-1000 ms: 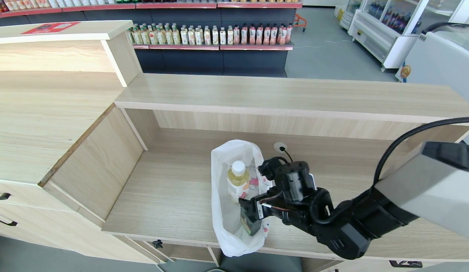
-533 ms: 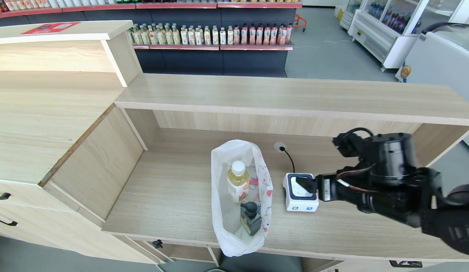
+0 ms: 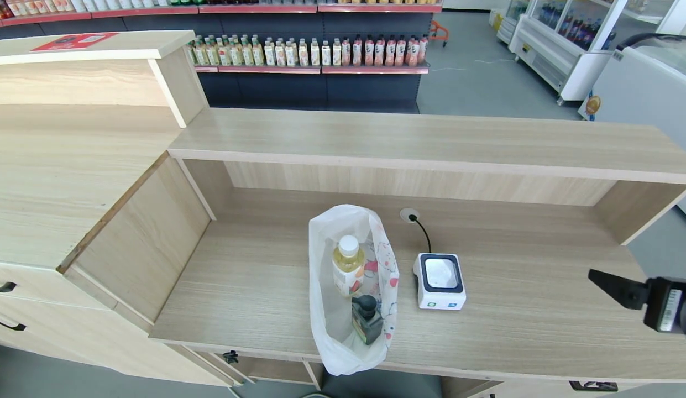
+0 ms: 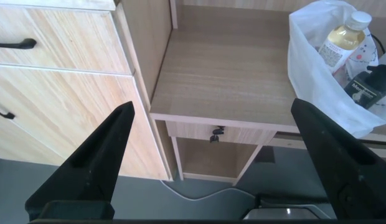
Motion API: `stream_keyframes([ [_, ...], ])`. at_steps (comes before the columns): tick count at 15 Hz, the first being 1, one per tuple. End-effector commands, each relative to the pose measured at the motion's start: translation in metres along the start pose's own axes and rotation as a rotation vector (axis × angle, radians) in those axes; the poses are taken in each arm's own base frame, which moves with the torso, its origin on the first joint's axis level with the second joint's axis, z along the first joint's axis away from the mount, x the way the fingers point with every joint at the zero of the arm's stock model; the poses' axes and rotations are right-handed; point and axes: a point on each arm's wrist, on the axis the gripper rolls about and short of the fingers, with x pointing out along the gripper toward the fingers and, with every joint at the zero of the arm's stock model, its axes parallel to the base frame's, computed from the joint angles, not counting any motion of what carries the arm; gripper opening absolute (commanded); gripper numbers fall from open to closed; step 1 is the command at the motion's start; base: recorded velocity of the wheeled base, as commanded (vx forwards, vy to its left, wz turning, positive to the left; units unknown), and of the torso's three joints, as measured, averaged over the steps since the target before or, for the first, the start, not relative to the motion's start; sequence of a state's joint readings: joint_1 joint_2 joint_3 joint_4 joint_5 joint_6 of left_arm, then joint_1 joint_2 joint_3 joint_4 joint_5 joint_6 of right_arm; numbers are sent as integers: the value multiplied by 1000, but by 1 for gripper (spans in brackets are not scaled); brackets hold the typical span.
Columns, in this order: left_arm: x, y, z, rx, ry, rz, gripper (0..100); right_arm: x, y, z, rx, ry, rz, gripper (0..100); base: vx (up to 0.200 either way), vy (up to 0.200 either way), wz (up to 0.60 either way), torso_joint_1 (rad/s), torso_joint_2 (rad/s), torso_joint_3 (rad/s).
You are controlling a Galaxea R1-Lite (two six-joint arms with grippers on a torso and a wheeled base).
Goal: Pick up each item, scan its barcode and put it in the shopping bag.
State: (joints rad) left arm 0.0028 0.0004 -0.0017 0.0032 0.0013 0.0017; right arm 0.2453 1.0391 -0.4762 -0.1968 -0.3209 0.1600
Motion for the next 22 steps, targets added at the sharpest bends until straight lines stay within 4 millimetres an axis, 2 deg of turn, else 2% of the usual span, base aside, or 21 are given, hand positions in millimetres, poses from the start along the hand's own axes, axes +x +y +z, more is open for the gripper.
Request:
stream_keyframes([
  [1, 0, 0, 0, 0, 0, 1, 100, -45, -29, -41, 27, -88, -76, 100, 0, 0, 0, 0, 0, 0],
  [3, 0, 0, 0, 0, 0, 1, 100, -62, -39, -81, 15, -115, -77, 100, 0, 0, 0, 0, 0, 0],
  [4, 0, 0, 0, 0, 0, 1, 100, -70, -43, -109, -12, -140, -81, 100, 0, 0, 0, 0, 0, 0],
  [8, 0, 0, 0, 0, 0, 1, 100, -92, -49, -148, -39, -282, -26, 100, 0, 0, 0, 0, 0, 0],
  [12, 0, 0, 0, 0, 0, 1, 100, -100, -45, -154, -96, -367, 80, 100, 0, 0, 0, 0, 0, 0],
  [22, 0, 0, 0, -2, 0, 1, 100, -100, -46, -159, -94, -348, 68, 100, 0, 0, 0, 0, 0, 0],
])
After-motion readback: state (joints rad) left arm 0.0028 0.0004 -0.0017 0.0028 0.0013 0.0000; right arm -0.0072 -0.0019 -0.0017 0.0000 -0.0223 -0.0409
